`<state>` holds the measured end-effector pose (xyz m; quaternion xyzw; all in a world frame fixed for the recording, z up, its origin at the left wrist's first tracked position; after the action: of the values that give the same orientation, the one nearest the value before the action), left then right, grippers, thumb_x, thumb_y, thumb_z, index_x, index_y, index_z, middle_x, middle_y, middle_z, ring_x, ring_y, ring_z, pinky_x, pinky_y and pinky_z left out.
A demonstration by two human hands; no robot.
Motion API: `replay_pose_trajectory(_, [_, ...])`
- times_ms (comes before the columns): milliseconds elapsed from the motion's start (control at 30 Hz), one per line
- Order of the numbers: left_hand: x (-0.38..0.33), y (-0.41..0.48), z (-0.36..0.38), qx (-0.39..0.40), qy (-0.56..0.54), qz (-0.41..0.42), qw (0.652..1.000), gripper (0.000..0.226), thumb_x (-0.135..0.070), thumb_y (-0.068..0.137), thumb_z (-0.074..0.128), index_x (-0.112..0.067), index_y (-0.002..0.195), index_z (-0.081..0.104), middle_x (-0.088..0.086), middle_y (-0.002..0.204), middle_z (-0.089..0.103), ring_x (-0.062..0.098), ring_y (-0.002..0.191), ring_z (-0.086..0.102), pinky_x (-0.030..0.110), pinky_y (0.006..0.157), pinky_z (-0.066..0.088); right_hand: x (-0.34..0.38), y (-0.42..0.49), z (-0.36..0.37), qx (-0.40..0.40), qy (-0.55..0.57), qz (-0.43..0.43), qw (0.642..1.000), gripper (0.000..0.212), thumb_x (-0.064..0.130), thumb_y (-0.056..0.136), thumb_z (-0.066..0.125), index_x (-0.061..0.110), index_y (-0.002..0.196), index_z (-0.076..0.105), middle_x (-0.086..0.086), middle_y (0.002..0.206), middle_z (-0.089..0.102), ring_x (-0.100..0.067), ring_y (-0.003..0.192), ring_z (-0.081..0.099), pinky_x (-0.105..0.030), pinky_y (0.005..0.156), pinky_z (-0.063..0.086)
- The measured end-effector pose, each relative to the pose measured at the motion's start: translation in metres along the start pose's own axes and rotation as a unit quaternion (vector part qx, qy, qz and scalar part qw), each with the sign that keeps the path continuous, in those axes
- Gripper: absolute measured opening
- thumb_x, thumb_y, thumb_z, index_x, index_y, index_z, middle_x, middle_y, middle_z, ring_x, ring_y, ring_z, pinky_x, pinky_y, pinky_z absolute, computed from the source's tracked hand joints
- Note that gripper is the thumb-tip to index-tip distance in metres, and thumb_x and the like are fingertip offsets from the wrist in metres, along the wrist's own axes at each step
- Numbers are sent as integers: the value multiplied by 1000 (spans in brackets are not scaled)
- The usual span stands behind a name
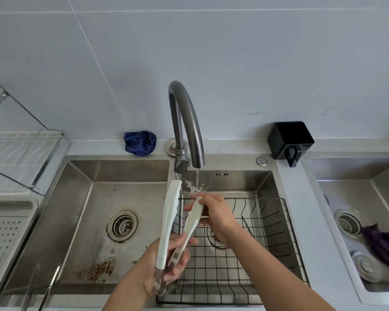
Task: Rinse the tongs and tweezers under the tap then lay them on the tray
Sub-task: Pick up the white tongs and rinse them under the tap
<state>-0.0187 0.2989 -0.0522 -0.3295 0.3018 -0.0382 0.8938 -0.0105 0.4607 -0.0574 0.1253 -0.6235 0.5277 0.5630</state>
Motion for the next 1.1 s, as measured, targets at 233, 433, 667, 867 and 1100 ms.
replay_pose_trajectory(233, [-8, -1, -11, -78, 66, 8, 995, 37, -31, 92, 67, 3, 105, 73, 18, 69, 60, 18, 36, 49, 16, 31, 32, 6, 12, 10, -8, -63, -4, 998, 30, 3, 91, 42, 1, 107, 68, -10, 80, 78, -27, 77, 75, -45, 73, 61])
replay_pose_trajectory(433, [-9, -5, -13, -84, 79, 10, 993, 36, -30, 93, 65, 4, 105, 72, 19, 68, 60, 19, 36, 50, 15, 32, 32, 3, 15, 10, -17, -86, -9, 996, 29, 8, 93, 43, 0, 101, 71, -11, 80, 79, -27, 74, 77, -39, 63, 62])
replay_pose_trajectory(667, [-13, 1, -8, -86, 83, 22, 993, 32, -27, 90, 66, 3, 97, 75, 21, 65, 59, 19, 32, 48, 16, 30, 32, -3, 17, 0, -22, -18, 1, 1000, 25, 8, 96, 50, 1, 105, 73, -13, 83, 79, -26, 75, 77, -36, 63, 61])
replay_pose_trajectory(867, [-20, 10, -12, -96, 59, 59, 992, 32, -19, 99, 53, 8, 105, 70, 19, 63, 57, 16, 32, 44, 16, 29, 30, -3, 11, 15, -1, 9, -23, 1000, 45, -1, 79, 62, 16, 119, 59, -12, 101, 73, -24, 85, 76, -33, 68, 61])
replay_pose_trajectory(1100, [-29, 14, -15, -220, 161, 141, 952, 29, -31, 101, 56, -16, 91, 79, 2, 63, 68, 13, 48, 57, 24, 41, 44, 24, 12, 10, -63, 45, -83, 994, 25, 18, 104, 56, 17, 79, 64, -6, 66, 60, -23, 60, 58, -25, 53, 49])
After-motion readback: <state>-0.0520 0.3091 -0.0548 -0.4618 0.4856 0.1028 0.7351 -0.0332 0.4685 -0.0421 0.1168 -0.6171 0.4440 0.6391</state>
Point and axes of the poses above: each hand's wrist, its own y-axis towards the middle knuckle, its own z-axis out of the palm, x = y × z, the point moved 8 cm from there along y, towards the middle knuckle
